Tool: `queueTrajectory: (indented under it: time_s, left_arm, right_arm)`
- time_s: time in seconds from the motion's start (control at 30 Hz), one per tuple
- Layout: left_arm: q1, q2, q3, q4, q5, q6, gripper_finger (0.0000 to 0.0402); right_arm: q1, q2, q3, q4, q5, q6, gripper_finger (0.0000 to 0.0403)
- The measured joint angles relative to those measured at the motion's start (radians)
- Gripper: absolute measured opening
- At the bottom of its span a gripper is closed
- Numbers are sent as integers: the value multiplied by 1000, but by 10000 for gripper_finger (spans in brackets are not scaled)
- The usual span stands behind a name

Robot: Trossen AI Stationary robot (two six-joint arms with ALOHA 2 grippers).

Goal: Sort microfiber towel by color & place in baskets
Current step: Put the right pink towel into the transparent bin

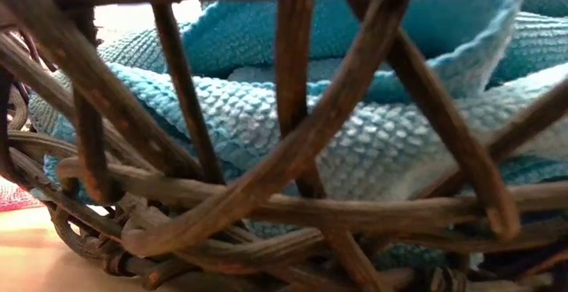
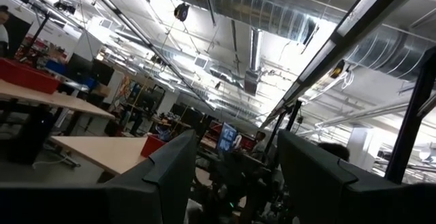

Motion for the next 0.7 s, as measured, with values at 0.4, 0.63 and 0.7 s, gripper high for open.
queueTrajectory:
  time_s: [0.4, 0.63, 0.7]
  left_arm:
    - [0, 32, 0, -22, 0, 27, 194]
    - [0, 48, 0, -21, -1, 51, 194]
    - [0, 52, 0, -21, -1, 51, 194]
  right_arm:
    - [533, 0, -325, -106, -11, 788, 304]
    - [617, 1, -522, -128, -35, 1017, 304]
    - [617, 1, -556, -109, -35, 1024, 304]
